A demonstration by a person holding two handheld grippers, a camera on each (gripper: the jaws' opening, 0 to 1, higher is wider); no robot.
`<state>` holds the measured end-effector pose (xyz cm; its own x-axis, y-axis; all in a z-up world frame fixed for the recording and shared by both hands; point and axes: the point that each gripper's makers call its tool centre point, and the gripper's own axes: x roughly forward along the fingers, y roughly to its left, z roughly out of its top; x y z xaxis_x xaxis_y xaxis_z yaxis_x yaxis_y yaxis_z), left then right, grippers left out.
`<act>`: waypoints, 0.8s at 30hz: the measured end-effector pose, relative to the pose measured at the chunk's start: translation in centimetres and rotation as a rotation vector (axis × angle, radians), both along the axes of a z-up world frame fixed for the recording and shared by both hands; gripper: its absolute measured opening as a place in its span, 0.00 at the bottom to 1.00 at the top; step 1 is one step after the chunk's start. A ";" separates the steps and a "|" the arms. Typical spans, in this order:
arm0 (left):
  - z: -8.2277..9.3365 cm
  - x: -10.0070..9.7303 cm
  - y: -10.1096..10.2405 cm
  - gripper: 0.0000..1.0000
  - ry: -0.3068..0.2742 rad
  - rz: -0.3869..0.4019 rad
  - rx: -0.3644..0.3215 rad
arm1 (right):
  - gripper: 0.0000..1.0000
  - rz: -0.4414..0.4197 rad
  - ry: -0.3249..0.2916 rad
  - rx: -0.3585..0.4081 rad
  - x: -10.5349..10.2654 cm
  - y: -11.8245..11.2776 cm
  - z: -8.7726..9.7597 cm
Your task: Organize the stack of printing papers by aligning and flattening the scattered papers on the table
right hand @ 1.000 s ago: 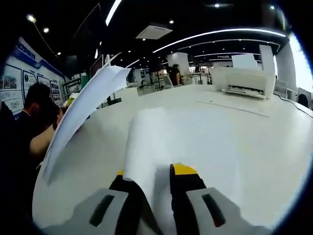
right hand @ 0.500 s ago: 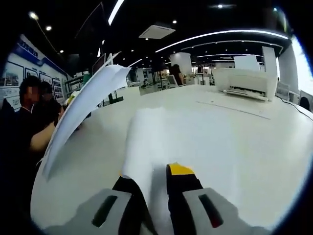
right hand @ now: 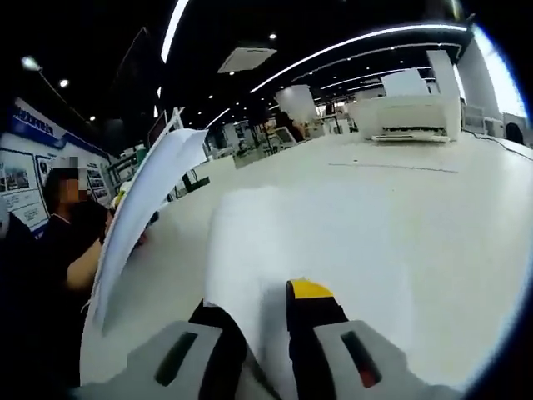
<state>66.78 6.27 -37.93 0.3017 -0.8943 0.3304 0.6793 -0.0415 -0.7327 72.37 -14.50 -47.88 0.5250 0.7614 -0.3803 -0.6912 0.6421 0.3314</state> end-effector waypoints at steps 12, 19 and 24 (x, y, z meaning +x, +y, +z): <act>0.1 -0.2 -0.1 0.06 -0.002 -0.001 -0.001 | 0.04 -0.047 0.099 0.065 0.3 -0.5 -0.2; 0.1 0.0 0.1 0.06 -0.003 -0.002 -0.002 | 0.00 -0.027 0.091 0.044 0.3 -0.7 -0.4; 0.1 0.0 0.1 0.06 -0.004 -0.002 -0.002 | 0.00 -0.052 0.133 0.077 0.4 -0.8 -0.4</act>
